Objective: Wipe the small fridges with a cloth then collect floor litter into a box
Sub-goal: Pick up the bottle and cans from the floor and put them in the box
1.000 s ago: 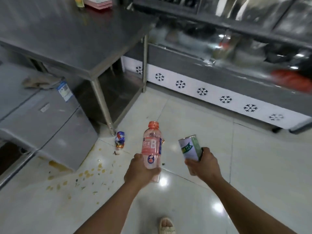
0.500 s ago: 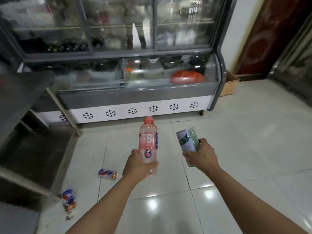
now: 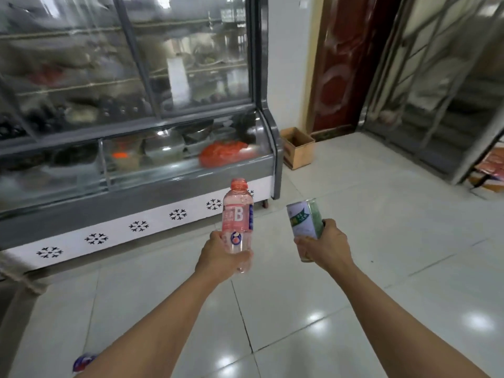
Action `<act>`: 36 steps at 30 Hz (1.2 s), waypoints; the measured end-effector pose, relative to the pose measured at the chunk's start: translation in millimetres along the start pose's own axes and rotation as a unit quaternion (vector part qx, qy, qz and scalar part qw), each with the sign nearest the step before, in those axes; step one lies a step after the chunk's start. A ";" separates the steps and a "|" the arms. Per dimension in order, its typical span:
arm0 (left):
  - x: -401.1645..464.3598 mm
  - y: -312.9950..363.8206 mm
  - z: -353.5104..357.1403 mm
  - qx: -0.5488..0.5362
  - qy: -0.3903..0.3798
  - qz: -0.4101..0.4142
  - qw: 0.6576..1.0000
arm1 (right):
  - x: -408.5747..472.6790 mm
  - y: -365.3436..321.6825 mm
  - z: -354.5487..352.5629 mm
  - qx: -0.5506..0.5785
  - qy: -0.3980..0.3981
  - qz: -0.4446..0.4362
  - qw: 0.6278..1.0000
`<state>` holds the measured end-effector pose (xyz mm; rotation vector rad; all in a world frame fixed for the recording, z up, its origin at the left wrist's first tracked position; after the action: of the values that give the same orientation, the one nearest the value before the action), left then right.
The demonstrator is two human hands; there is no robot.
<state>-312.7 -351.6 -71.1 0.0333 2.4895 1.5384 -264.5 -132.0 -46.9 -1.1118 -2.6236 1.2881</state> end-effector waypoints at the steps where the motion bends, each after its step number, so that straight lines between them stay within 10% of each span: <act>1: 11.6 8.6 11.9 0.004 -0.006 0.005 1.000 | 13.8 1.3 -9.1 0.005 0.005 0.002 1.000; 21: 351.5 185.6 244.3 0.009 -0.106 0.071 0.992 | 390.2 -29.5 -160.2 0.040 0.093 0.078 0.992; 36: 587.9 312.1 417.9 -0.023 -0.038 0.031 0.999 | 723.6 -79.1 -251.2 -0.004 0.047 0.021 0.999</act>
<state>-835.2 235.5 -74.2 0.1612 2.4157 1.5872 -775.1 444.0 -28.9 -1.2040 -2.5526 1.2022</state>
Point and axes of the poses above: each hand's wrist, its own x-axis towards the middle knuckle, its own z-axis out of the palm, y = z × x, the point moved 1 cm from there along x, towards the middle knuckle, and after that the axes turned 10 degrees about z, right-handed, at the moved point
